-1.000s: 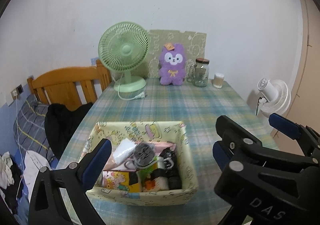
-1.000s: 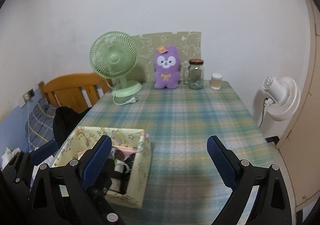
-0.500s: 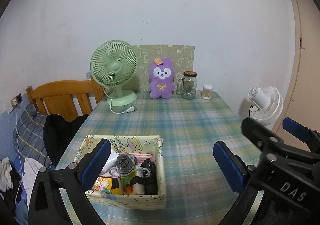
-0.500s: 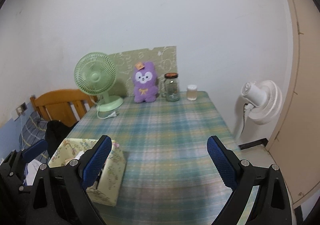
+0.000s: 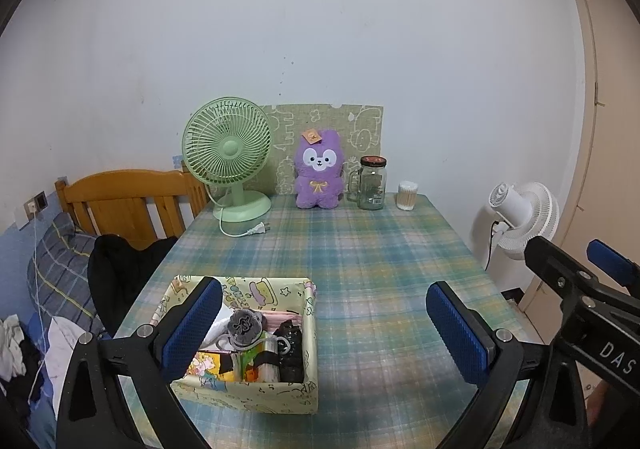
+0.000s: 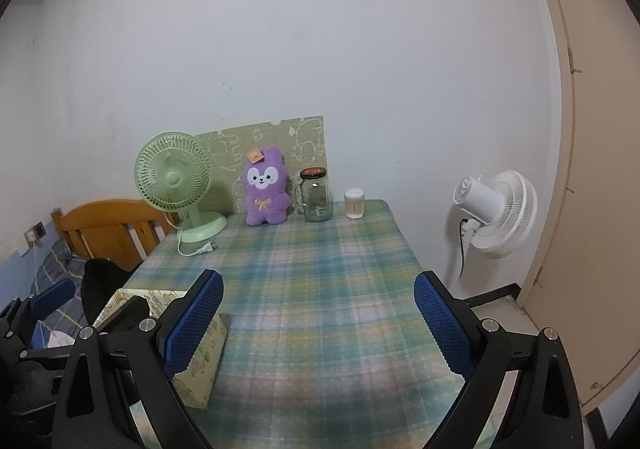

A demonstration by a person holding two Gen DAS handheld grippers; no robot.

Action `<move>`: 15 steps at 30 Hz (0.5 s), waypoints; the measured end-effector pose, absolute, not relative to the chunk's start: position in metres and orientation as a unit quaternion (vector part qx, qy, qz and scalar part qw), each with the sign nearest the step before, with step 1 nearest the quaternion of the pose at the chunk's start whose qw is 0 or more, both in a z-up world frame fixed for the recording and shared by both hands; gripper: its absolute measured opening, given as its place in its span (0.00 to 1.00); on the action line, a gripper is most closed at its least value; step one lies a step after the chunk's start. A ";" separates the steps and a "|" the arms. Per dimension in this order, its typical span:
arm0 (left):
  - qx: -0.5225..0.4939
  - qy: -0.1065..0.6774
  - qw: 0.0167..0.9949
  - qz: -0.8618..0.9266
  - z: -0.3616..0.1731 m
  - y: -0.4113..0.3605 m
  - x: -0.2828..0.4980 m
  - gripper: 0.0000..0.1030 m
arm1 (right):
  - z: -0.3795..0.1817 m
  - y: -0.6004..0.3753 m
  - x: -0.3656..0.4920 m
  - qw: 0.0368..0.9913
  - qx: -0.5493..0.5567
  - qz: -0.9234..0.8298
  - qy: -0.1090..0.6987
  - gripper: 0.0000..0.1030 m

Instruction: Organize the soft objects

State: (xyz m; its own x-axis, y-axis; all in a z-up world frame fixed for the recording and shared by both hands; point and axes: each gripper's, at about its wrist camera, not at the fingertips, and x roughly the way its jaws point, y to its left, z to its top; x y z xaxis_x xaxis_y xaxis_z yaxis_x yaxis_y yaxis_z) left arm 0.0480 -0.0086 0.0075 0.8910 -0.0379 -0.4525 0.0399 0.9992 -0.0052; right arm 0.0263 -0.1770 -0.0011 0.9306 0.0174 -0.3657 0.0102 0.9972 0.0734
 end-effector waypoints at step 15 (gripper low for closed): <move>-0.007 0.216 0.976 -0.001 0.014 0.007 0.035 1.00 | 0.002 -0.170 0.014 0.984 0.023 -0.006 0.179 0.95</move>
State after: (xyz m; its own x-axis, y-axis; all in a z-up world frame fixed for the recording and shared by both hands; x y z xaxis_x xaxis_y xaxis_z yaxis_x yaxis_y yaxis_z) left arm 0.0354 0.0070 0.0138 0.9063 -0.0059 -0.4226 -0.0004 0.9999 -0.0150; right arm 0.0136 -0.1702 0.0019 0.9357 -0.0038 -0.3528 0.0202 0.9989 0.0427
